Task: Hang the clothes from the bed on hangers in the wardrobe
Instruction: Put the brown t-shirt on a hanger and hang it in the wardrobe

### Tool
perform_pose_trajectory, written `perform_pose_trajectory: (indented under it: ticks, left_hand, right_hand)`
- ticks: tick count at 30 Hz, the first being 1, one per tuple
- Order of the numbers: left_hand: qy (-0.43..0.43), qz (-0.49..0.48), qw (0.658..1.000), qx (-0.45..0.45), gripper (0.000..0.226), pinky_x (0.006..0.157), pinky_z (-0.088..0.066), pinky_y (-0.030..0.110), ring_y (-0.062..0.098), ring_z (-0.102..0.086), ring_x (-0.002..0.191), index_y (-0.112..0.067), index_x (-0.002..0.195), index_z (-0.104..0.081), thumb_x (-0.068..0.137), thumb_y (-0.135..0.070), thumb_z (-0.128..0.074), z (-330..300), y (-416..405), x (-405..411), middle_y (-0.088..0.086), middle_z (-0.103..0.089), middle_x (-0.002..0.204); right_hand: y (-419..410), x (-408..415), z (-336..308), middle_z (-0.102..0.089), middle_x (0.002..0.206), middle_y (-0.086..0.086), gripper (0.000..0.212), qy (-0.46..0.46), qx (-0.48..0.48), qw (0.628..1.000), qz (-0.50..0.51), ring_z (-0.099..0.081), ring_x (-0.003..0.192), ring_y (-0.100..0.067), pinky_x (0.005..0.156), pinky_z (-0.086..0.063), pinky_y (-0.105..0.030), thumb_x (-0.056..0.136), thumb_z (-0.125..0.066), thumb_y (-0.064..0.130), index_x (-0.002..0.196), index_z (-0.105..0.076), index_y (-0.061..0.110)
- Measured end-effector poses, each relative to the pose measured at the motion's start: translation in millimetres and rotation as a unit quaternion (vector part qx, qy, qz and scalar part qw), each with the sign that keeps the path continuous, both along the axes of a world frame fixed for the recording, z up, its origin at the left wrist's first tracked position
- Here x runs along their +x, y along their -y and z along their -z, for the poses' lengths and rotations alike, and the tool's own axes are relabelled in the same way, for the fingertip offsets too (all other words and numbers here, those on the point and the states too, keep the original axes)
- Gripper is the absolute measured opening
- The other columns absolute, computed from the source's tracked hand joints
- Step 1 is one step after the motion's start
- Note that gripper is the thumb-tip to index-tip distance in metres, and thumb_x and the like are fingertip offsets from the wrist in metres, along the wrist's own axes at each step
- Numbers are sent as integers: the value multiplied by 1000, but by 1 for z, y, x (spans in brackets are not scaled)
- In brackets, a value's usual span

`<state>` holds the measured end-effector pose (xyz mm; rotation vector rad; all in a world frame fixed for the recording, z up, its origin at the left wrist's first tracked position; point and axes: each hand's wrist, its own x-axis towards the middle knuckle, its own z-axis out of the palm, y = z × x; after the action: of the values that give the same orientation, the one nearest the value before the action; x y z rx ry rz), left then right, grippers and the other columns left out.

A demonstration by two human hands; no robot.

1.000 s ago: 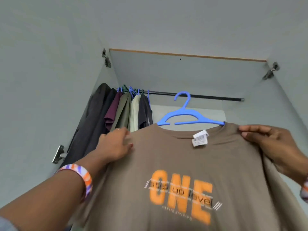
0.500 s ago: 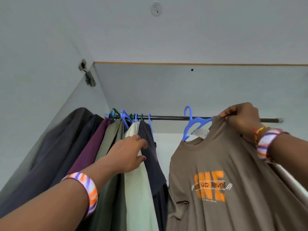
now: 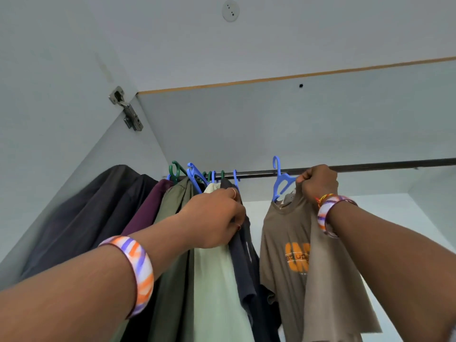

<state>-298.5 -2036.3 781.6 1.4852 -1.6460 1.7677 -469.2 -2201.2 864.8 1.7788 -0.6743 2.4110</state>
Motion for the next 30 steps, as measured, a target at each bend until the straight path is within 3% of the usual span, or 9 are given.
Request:
perform_pose_trajectory:
  ticks: [7, 13, 17, 21, 26, 30]
  left_hand:
    - [20, -9, 998, -62, 30, 81, -45, 27, 11, -44, 112, -25, 100, -63, 89, -32, -36, 2, 2, 33, -11, -51, 121]
    - [-2, -35, 998, -50, 20, 87, -44, 26, 6, -41, 116, -29, 104, -62, 91, -28, -48, 3, 3, 59, -19, -50, 127]
    - [-33, -58, 998, -5, 26, 95, -43, 29, 5, -35, 126, -31, 114, -59, 90, -27, -50, 4, 5, 68, -18, -42, 140]
    - [-51, -78, 995, 22, 31, 98, -42, 33, 7, -35, 130, -30, 120, -56, 89, -27, -50, 5, 9, 67, -16, -37, 145]
    - [-61, -103, 992, 44, 48, 104, -36, 30, 10, -32, 135, -25, 134, -47, 87, -29, -40, 24, 4, 80, -10, -31, 150]
    - [-57, -81, 995, 16, 56, 91, -44, 24, 3, -41, 122, -27, 117, -61, 70, -23, -30, 53, -23, 95, -17, -50, 134]
  right_hand:
    - [24, 33, -8, -61, 110, -23, 23, -153, 20, 982, 113, -58, 103, -37, 72, -38, -29, 92, -50, 8, 107, -61, -5]
    - [5, 69, -12, -66, 110, -20, 22, -204, -32, 978, 29, -57, 109, -36, 90, -46, -33, 88, -53, 6, 101, -70, -2]
    - [-24, 95, -6, -58, 126, -17, 30, -301, -58, 951, 31, -52, 119, -33, 97, -41, -29, 92, -48, 10, 115, -64, 0]
    - [-40, 113, 4, -58, 125, -16, 31, -366, -56, 927, 62, -53, 113, -31, 87, -42, -28, 92, -47, 12, 119, -58, 1]
    - [-76, 120, 48, -57, 121, -10, 30, -345, -158, 886, 267, -56, 111, -31, 77, -35, -33, 92, -43, 11, 120, -54, 9]
    - [-113, 128, 92, -56, 120, -10, 27, -332, -238, 889, 206, -55, 111, -32, 73, -30, -33, 90, -47, 8, 115, -54, 11]
